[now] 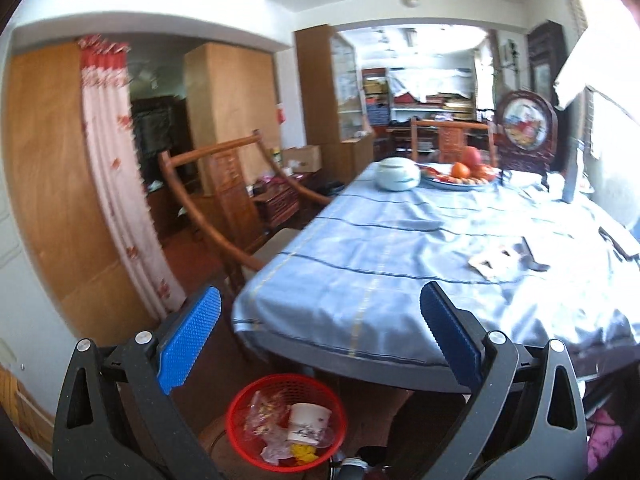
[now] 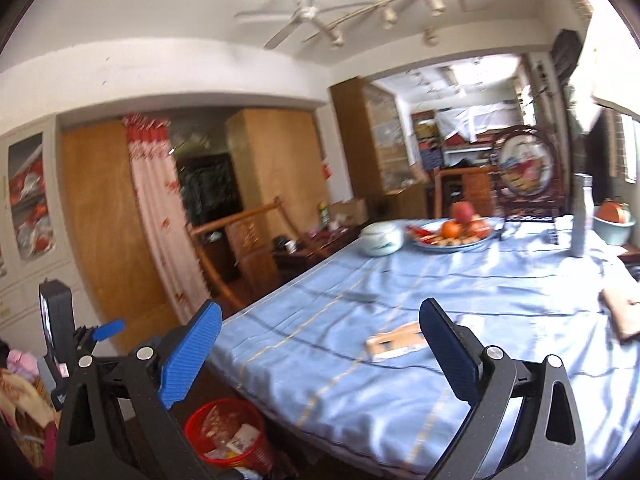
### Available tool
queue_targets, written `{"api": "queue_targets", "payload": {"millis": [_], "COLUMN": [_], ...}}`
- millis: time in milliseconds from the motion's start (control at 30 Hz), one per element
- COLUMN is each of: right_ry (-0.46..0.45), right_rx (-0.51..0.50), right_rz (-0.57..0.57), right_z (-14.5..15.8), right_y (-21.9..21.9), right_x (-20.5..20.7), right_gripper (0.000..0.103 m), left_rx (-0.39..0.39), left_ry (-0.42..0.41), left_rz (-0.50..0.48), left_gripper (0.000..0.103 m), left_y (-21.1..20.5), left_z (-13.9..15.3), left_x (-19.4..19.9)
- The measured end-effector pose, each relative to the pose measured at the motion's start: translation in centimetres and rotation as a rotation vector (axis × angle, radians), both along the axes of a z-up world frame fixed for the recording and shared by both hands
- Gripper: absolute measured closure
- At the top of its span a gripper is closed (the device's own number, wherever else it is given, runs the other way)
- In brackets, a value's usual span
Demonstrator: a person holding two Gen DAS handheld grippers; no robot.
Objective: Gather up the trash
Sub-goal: 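Move both empty grippers back over the table, then reach the left gripper to the brown cardboard cut-out while the right gripper approaches the white medicine box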
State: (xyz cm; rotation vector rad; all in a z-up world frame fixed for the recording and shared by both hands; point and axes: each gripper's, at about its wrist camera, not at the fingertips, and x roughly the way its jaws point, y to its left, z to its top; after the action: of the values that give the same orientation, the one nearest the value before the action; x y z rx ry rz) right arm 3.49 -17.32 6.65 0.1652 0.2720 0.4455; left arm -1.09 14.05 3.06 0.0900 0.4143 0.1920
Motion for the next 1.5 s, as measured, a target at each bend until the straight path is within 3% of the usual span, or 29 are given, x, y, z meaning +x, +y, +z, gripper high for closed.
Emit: {"api": "queue_targets", "payload": {"millis": [267,633,967,1333,1500], "right_ry": [0.026,0.17,0.314,0.352,0.359], "right_rx": [0.063,0.111,0.09,0.059,0.069], "right_rz": [-0.149,-0.271,-0.283,-0.243,-0.216], "right_z": [-1.9,-6.9,-10.1,-10.8,-11.1], "right_y": [-8.2,-14.0,-13.8,-11.3,-10.7], "right_x": [-0.5,4.8,12.9,19.9,22.1], "right_gripper": [0.006,0.006,0.006,0.006,0.006], "left_rx": [0.061,0.088,0.091,0.129,0.171], "left_ry": [0.074,0.207,0.297,0.375,0.405], "left_rz": [-0.097,-0.15,-0.193,-0.257,-0.34], "left_gripper": [0.007,0.007,0.007,0.007,0.007], "left_y": [-5.6,-8.3,-9.6,-11.7,-13.8], "left_z": [-2.5,-6.5,-7.7,-9.0,-9.5], "left_x": [1.8,7.9,16.0,21.7,23.4]}}
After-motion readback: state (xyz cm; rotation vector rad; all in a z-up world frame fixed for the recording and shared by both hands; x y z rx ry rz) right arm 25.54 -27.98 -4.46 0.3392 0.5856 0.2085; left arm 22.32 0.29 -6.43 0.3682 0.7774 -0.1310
